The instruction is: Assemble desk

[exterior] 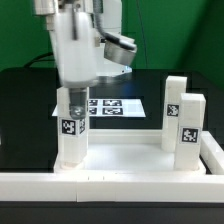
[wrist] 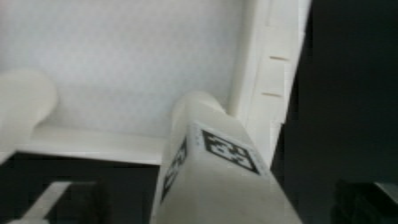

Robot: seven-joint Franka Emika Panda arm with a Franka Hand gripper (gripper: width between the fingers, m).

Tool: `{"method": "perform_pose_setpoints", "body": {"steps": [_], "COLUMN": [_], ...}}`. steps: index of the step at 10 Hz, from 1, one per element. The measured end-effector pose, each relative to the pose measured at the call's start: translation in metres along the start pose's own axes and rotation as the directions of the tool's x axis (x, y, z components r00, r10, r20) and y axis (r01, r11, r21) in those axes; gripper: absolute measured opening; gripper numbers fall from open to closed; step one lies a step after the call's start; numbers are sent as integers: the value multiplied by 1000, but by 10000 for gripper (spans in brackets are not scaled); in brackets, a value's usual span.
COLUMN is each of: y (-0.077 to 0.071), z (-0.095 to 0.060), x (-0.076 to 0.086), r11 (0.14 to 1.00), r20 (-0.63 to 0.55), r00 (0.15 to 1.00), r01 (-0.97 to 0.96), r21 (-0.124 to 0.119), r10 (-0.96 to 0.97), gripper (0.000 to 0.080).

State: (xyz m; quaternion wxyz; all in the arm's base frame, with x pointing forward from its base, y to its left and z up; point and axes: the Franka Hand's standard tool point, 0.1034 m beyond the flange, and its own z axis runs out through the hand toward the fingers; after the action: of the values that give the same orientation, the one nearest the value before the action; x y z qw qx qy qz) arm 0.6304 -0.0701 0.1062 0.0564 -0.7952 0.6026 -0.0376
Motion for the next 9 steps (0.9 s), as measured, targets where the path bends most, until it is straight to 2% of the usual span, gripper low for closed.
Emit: {"method": "perform_pose_setpoints", "body": {"steps": [3,4,5,6,7,9], "y": [1,1,0,-2,-1,-1], "z": [0,0,-2,-2,-1,-1], "x": [2,3,3,3,3,3], "r11": [984,960,860,736,677,711], "r20": [-3,-9,-24,-5,14,8], "r00": [984,960,862,741,684,718], "r01": [177,281,502,666,725,692], "r21": [-1,-12,-88,-121,-127,-127], "r10": [-177,-281,-505,-671,-729,-696], "gripper": [649,649,649,649,649,649]}}
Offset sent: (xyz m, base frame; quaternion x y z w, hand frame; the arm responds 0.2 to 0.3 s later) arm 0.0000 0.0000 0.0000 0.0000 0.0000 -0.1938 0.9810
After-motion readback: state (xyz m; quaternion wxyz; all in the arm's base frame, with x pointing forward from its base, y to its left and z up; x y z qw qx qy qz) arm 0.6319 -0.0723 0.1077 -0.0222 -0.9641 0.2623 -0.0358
